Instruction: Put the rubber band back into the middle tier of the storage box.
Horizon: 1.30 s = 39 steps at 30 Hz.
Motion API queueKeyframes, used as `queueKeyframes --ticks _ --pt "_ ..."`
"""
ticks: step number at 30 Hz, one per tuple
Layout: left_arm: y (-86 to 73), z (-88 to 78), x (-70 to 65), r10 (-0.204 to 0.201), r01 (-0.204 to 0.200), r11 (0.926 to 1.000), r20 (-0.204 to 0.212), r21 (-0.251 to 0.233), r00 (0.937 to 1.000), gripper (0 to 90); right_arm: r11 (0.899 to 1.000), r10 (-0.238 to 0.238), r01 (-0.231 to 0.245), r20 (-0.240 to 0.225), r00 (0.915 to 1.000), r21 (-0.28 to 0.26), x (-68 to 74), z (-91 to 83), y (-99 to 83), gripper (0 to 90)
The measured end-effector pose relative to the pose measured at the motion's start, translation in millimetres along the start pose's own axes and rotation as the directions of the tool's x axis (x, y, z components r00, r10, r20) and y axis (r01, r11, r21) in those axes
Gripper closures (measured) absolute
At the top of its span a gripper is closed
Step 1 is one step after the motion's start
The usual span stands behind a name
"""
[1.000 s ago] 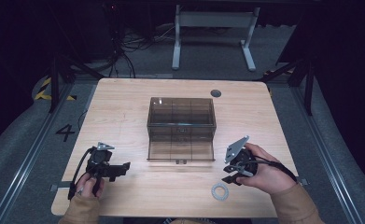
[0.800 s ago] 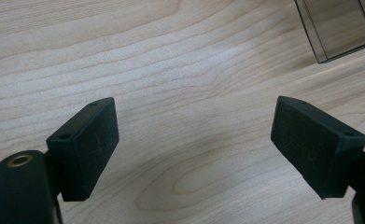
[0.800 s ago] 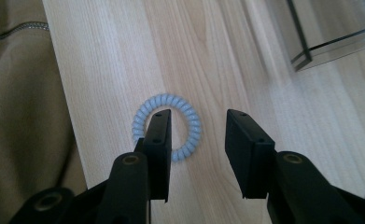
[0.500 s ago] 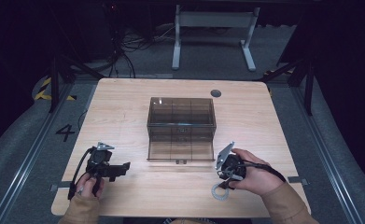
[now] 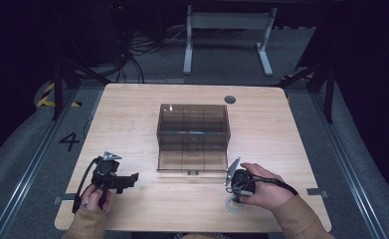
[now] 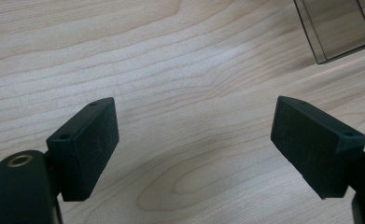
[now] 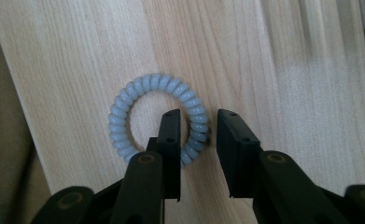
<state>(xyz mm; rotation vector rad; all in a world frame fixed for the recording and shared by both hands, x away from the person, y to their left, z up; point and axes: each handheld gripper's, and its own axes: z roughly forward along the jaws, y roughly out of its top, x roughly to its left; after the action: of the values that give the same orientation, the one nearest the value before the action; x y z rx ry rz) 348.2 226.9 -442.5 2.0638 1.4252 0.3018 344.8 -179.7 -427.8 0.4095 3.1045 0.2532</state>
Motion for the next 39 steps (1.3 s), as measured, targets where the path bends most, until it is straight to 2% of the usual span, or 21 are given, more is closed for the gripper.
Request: queueKeyframes --ticks 9,17,25,27,29,30,36,39 --pt "0.1 -0.1 -0.2 0.000 0.000 1.0000 -0.002 0.000 1.0000 15.9 1.000 -0.005 0.005 0.021 0.9998 0.023 2.6 0.9 2.6 81.7" --pt "0.2 0.0 -0.1 0.001 -0.001 1.0000 -0.002 0.001 1.0000 15.9 1.000 0.007 -0.008 0.016 0.9999 0.019 3.2 -0.2 2.8 82.2" --pt "0.2 0.0 -0.2 0.001 -0.001 1.0000 -0.001 0.001 1.0000 15.9 0.997 0.055 -0.054 0.006 0.9985 -0.046 2.2 -11.3 -0.2 82.2" --pt "0.2 0.1 -0.1 0.001 -0.001 1.0000 -0.001 0.000 1.0000 15.9 0.993 0.090 -0.090 -0.001 0.9959 -0.073 2.5 -18.1 -2.1 82.2" --pt "0.2 0.1 -0.1 0.001 -0.001 1.0000 -0.002 0.001 1.0000 15.8 0.994 0.082 -0.081 0.002 0.9966 -0.075 1.4 -19.8 -2.8 82.2" --pt "0.2 0.1 -0.3 0.000 0.000 1.0000 -0.002 0.001 1.0000 15.9 0.991 0.097 -0.096 0.002 0.9953 -0.089 2.0 -22.1 -3.8 82.2" --pt "0.3 0.4 -0.4 -0.001 0.001 1.0000 -0.001 0.003 1.0000 15.9 0.985 0.116 -0.114 0.005 0.9933 -0.131 1.3 -33.6 -8.5 82.2" --pt "0.3 0.5 -0.5 0.001 -0.001 1.0000 -0.001 0.004 1.0000 15.8 0.977 0.126 -0.122 0.009 0.9920 -0.175 0.9 -42.2 -11.9 82.3"
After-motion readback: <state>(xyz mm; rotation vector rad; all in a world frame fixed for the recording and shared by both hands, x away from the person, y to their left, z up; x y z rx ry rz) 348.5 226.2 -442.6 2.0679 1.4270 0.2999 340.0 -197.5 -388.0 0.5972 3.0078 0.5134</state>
